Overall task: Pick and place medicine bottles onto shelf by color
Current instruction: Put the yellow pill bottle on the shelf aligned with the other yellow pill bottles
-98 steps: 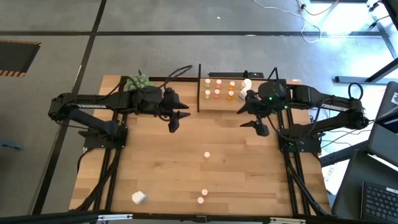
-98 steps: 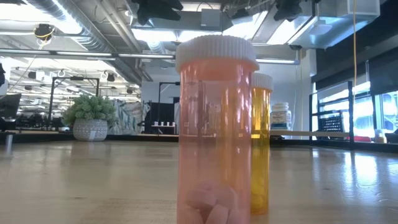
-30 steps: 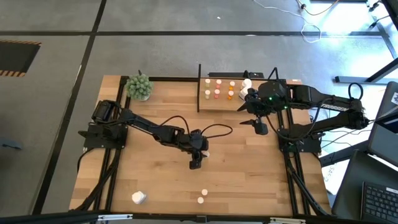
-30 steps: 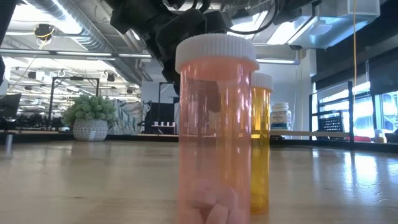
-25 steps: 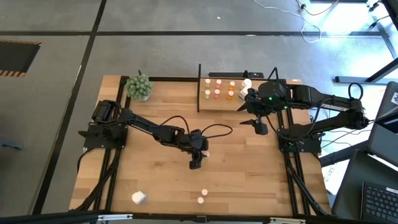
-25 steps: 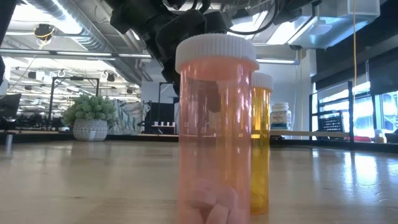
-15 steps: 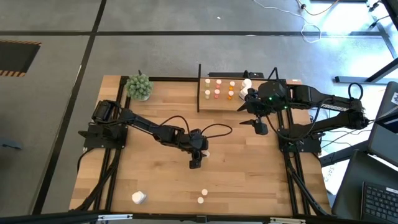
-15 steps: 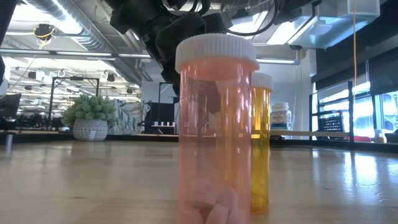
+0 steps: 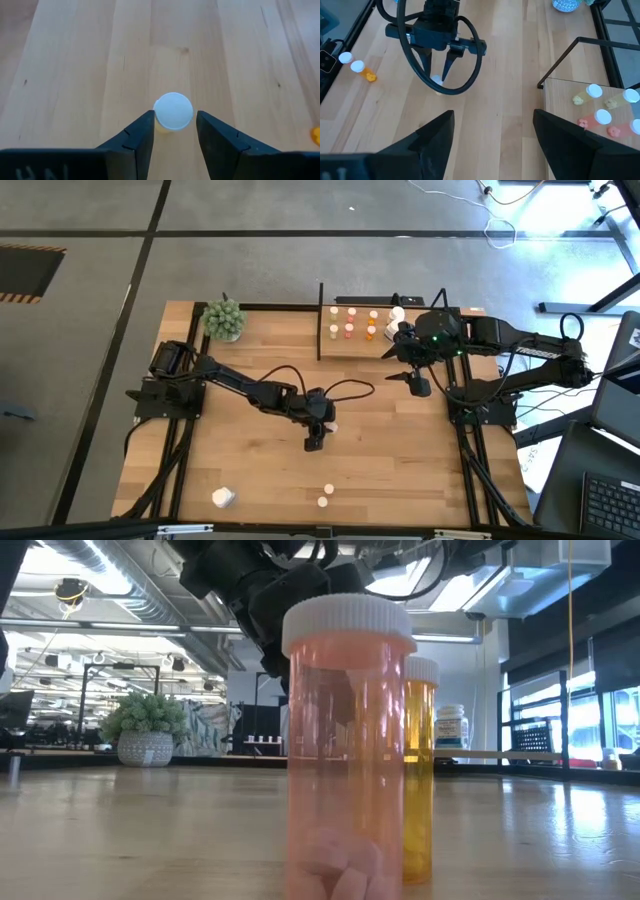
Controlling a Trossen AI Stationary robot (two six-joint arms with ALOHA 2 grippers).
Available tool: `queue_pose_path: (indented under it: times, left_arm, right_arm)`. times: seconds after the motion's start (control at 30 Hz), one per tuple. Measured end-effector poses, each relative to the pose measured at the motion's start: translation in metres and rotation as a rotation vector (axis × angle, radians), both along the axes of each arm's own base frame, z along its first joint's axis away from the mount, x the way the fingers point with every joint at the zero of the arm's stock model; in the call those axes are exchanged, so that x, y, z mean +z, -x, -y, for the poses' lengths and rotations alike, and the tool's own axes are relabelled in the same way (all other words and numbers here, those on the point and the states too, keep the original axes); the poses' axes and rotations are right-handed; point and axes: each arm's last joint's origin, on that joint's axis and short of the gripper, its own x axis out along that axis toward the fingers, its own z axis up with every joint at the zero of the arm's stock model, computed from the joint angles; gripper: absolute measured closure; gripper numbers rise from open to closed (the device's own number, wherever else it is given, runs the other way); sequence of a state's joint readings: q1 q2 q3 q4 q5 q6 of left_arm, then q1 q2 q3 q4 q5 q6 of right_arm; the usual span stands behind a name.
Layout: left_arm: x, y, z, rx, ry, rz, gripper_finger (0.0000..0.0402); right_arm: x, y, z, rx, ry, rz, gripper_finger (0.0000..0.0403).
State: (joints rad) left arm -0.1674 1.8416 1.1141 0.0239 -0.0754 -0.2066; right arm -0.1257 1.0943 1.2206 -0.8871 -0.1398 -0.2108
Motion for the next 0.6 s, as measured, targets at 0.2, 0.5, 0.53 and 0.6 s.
queue_pose_path:
  times: [0.2,0.5,0.53,0.6]
  left_arm:
    - [-0.0001,-0.0003,-0.0019,-0.011,0.001,-0.001,0.026]
    - [0.0,-0.0004,-0.0023,-0.024,-0.013,0.0,0.026]
    - [-0.0001,-0.0005,-0.003,-0.022,-0.013,0.0,0.026]
    - [-0.0001,-0.0007,-0.0042,-0.022,-0.011,-0.001,0.026]
  right_arm:
    - [0.0001,0.0,0.0004,-0.011,0.01,-0.001,0.013]
    - [0.0,0.0,0.0004,-0.012,0.01,-0.001,0.013]
    - [0.0001,0.0,0.0004,-0.012,0.01,0.0,0.013]
    - [0.0001,0.0,0.0004,-0.012,0.01,-0.001,0.013]
